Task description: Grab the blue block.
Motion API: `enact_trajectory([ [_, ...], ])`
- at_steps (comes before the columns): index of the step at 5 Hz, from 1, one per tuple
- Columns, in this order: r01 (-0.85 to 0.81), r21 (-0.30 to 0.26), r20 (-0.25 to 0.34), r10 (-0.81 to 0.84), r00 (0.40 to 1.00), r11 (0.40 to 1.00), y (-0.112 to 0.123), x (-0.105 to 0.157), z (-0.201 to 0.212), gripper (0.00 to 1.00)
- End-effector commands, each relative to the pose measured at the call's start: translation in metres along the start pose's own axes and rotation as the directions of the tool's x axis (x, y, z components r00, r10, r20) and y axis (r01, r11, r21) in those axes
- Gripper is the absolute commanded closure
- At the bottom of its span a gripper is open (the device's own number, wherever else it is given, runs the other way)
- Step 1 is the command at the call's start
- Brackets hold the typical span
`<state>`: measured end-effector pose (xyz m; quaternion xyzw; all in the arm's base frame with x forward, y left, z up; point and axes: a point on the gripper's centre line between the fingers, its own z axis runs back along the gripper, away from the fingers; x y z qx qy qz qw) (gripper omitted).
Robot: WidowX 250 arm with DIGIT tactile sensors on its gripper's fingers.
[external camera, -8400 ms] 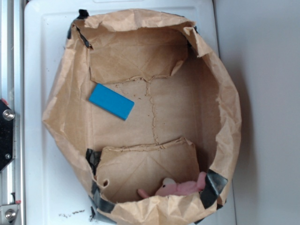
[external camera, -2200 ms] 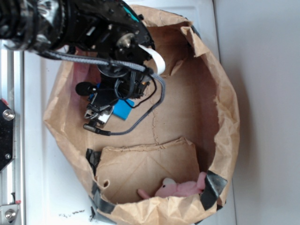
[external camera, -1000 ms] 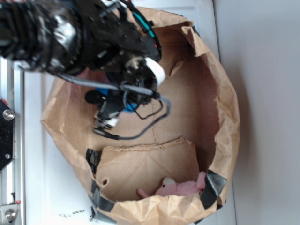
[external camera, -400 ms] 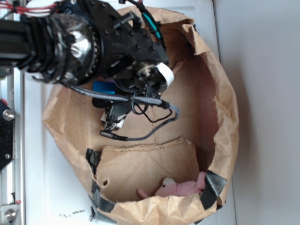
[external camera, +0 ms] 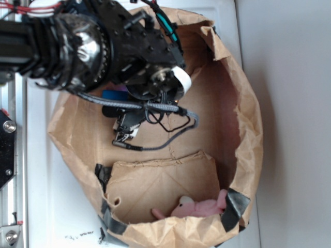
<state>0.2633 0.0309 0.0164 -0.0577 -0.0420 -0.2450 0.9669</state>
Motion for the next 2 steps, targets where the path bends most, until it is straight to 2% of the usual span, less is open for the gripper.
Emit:
enact_trajectory([
  [1,0.05,0.04,0.019,-0.051,0.999,0.998,0.004,0.001,0.009,1.0],
  [2,0.08,0.063,0.048,-0.083,0.995,0.995,0.008,-0.004,0.019,1.0],
])
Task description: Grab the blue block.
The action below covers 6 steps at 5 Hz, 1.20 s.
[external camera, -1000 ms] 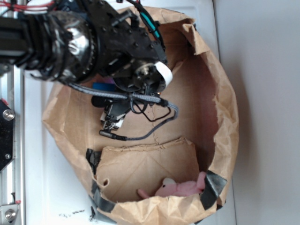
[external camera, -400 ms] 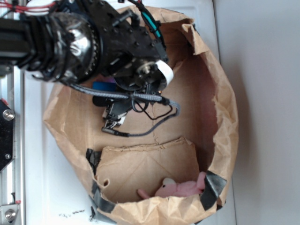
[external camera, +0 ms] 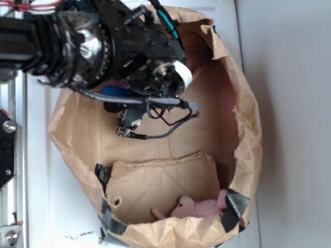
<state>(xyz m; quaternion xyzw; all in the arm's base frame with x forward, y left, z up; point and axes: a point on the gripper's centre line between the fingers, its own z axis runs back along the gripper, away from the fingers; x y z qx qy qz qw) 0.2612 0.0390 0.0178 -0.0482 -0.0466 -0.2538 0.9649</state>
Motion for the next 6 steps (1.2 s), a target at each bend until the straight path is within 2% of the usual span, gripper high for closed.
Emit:
enact_trajectory([
  [1,-0.014,0.087,0.068,0.008,0.998,0.996,-0.011,0.005,0.042,1.0],
  [2,-0.177,0.086,0.037,0.174,0.984,0.98,-0.027,0.029,0.062,1.0],
  [3,-0.35,0.166,0.078,0.342,0.937,0.922,-0.043,0.053,0.083,1.0],
  [4,-0.567,0.182,0.08,0.562,0.823,0.804,-0.037,0.069,0.099,1.0],
  [5,-0.688,0.164,0.105,0.681,0.724,0.707,-0.03,0.066,0.104,1.0],
  [6,-0.697,0.152,0.141,0.682,0.717,0.701,-0.024,0.056,0.106,1.0],
])
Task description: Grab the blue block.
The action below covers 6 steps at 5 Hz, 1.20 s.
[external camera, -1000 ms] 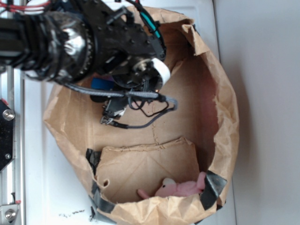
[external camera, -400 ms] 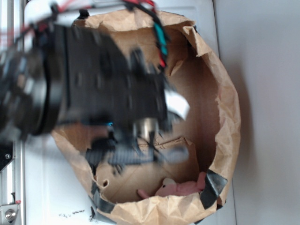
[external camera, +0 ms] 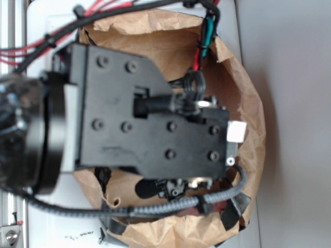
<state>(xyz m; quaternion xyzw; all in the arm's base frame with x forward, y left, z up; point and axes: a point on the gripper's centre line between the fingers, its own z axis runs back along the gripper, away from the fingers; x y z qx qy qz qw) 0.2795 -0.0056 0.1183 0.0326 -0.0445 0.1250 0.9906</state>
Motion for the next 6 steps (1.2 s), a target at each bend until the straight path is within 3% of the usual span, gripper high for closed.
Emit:
enact_trajectory([
  [1,-0.034,-0.033,0.105,0.037,0.994,0.999,0.019,0.014,0.012,1.0],
  [3,0.077,-0.011,0.134,-0.074,0.988,0.997,0.035,0.018,0.024,1.0],
  [4,0.104,-0.05,0.144,-0.096,0.985,0.993,0.042,0.02,0.039,1.0],
  [6,0.131,-0.022,0.138,-0.127,0.982,0.991,0.024,0.017,0.046,1.0],
])
